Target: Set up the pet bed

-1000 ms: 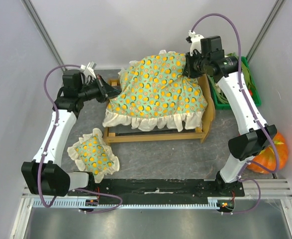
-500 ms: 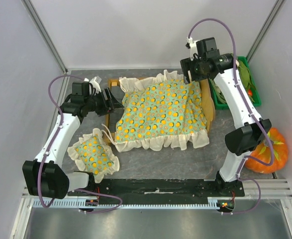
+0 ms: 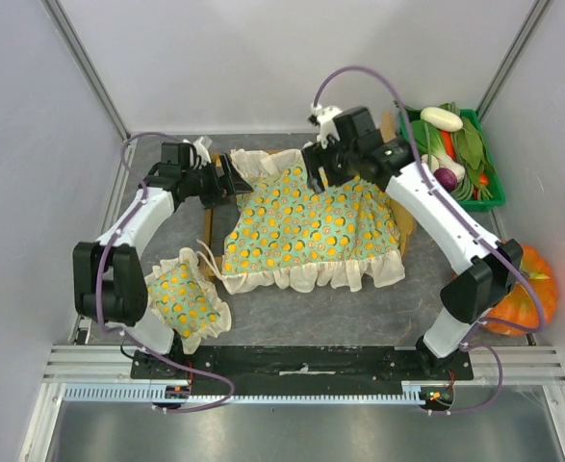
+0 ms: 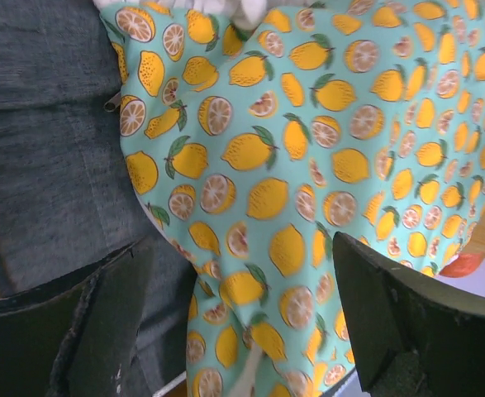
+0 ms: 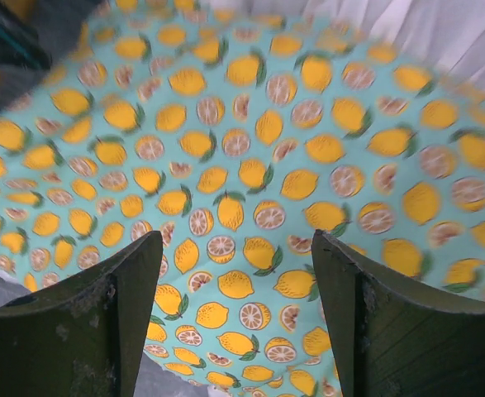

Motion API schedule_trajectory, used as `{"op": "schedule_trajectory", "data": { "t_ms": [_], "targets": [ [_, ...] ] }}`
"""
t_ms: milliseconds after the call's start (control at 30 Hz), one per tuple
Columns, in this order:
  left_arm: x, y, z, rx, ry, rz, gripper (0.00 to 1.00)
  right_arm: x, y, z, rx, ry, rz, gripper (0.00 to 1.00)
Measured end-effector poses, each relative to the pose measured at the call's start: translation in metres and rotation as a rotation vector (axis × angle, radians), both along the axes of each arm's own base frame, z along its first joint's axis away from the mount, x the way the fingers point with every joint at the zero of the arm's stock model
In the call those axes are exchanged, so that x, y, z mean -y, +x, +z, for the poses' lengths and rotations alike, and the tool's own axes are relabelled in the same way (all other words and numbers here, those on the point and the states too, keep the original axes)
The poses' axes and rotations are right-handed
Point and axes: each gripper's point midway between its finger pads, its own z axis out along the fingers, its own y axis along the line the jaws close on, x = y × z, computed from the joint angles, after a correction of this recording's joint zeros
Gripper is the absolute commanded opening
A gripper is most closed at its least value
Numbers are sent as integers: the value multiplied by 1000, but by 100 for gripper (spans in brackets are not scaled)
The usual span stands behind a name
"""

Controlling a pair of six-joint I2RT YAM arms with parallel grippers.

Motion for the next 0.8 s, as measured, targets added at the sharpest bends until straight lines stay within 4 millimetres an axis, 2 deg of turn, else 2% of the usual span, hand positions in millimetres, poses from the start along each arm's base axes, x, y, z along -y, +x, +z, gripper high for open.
{"op": "schedule_trajectory", "data": {
  "t_ms": [67, 133, 233, 267, 333, 367, 400, 433, 600, 733, 800],
  "targets": [
    [7, 3, -19, -51, -20, -21, 93, -4, -8, -38, -70, -31, 12, 80],
    [15, 4, -36, -93, -32, -40, 92, 1, -18, -76, -148, -70, 5, 81],
    [30, 2, -49, -123, -58, -77, 90, 11, -31, -117, -225, -110, -8, 81],
    [37, 0, -52, -126, -73, -96, 81, 14, -34, -127, -243, -120, -10, 81],
    [49, -5, -56, -138, -106, -121, 55, 17, -39, -140, -264, -129, -14, 81],
    [55, -6, -56, -141, -126, -132, 40, 18, -41, -144, -268, -129, -16, 79],
    [60, -8, -56, -142, -151, -142, 11, 18, -41, -147, -266, -128, -17, 79],
    [64, -9, -55, -146, -174, -148, 2, 19, -42, -149, -265, -127, -17, 77],
    [73, 1, -31, -92, -241, -176, 2, 20, -43, -145, -243, -111, -23, 75],
    [69, 31, 18, 32, -190, -165, 2, 18, -41, -140, -226, -92, -28, 75],
    [61, 49, 56, 154, -114, -145, 2, 13, -38, -137, -216, -68, -30, 74]
  ]
}}
